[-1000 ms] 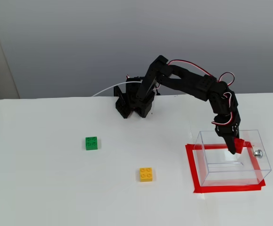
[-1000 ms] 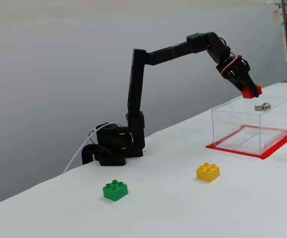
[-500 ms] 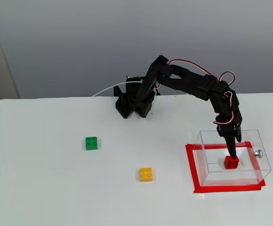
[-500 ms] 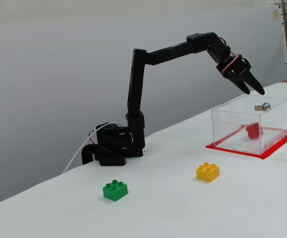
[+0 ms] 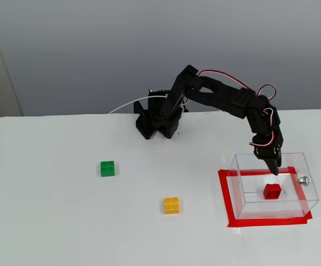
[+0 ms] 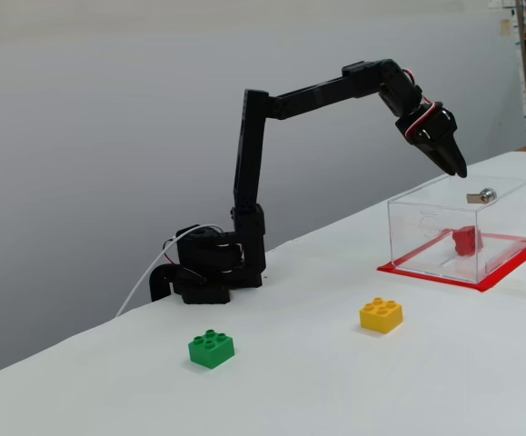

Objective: Pick the red lego brick and place it into the transparent box

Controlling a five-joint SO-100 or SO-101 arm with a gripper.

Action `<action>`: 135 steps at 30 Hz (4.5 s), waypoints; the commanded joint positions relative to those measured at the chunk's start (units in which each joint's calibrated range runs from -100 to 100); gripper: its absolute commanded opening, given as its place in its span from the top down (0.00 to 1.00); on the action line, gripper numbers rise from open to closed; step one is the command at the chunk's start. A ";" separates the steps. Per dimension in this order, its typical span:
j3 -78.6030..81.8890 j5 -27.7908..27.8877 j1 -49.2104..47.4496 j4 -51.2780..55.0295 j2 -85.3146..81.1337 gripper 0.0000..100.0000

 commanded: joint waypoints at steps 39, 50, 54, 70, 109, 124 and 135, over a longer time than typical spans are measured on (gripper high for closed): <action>36.73 -0.39 44.62 5.19 -64.11 0.98; 53.91 -1.12 57.63 4.41 -80.74 0.99; 64.76 -3.52 62.07 3.71 -89.82 0.99; 95.95 -3.46 66.50 -6.12 -112.30 0.99; 116.39 -7.95 65.47 0.23 -112.47 0.99; 114.22 -7.85 65.32 6.32 -112.39 0.99; 114.13 -7.85 65.32 6.32 -112.30 0.99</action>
